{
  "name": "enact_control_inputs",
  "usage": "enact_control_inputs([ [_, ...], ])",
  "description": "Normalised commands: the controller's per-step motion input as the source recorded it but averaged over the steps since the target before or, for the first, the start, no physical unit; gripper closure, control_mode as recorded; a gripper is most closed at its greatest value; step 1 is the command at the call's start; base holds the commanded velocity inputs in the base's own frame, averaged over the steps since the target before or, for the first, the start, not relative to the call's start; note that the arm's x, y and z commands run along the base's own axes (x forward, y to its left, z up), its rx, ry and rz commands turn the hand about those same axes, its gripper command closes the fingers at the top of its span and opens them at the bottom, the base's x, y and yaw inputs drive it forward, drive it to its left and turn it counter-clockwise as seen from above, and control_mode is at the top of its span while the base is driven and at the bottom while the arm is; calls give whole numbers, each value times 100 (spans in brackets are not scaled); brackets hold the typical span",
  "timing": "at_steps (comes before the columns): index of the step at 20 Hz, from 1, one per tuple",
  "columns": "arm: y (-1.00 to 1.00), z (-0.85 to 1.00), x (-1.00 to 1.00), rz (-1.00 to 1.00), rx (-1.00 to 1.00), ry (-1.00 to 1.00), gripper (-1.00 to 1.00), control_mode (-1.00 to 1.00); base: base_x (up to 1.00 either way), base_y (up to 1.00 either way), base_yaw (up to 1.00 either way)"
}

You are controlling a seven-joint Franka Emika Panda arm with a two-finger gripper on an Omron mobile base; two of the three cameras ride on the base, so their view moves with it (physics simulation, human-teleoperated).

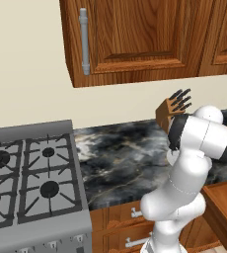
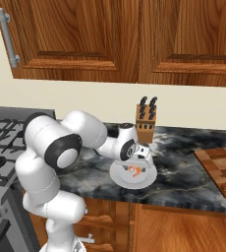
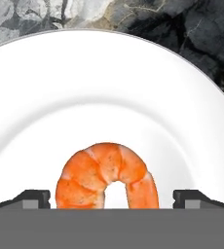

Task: Pick up the knife from the drawer and place it on the cutting board. Then place the meat from the plate to the cutting board.

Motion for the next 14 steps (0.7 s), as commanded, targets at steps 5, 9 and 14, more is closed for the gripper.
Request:
enact_control_inputs([
  [5,4,-27,1,0,0,2,100,-100,0,0,0],
  [9,3,-25,1,0,0,2,100,-100,0,0,0],
  [14,0,-18,1,0,0,1,100,-100,0,0,0],
])
